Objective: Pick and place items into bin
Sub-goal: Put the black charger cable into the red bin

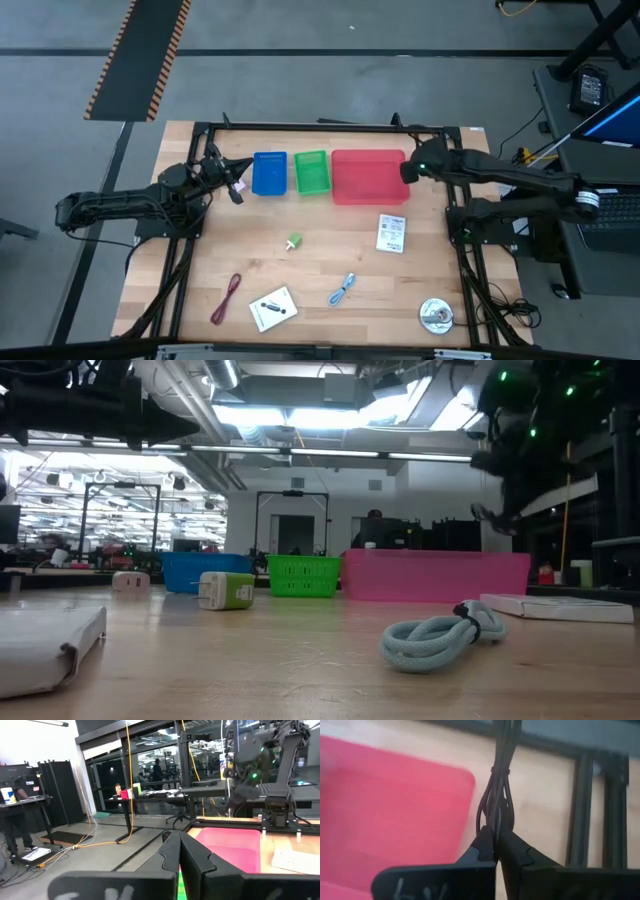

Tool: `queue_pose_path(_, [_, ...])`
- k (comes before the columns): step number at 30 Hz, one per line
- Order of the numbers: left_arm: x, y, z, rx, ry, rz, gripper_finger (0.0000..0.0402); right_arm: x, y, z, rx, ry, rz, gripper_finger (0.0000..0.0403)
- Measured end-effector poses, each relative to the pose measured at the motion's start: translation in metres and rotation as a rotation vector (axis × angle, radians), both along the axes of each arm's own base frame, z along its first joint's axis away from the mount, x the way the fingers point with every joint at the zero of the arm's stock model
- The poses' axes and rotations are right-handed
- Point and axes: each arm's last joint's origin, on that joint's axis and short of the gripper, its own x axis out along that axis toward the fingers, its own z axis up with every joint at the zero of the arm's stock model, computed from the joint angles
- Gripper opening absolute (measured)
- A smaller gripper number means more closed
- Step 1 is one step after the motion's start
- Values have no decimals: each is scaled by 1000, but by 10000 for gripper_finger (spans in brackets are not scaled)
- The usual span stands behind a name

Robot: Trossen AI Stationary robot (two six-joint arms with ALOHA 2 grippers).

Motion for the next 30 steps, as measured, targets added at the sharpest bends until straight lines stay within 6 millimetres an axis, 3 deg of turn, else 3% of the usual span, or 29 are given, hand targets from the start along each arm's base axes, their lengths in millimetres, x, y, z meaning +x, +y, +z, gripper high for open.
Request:
queue_pose_path(4, [0,0,0,0,1,0,2,2,13,12,-66,-123,118,0])
queue_pose_path(9, [0,0,0,0,0,0,2,4,28,12,-121,-215,256,0])
queue_pose_path(21, [0,0,0,0,0,0,2,21,46,3,-152,-243,514,0])
queue_pose_path(30, [0,0,0,0,1,-1,2,36,46,-5,-103,-184,572,0])
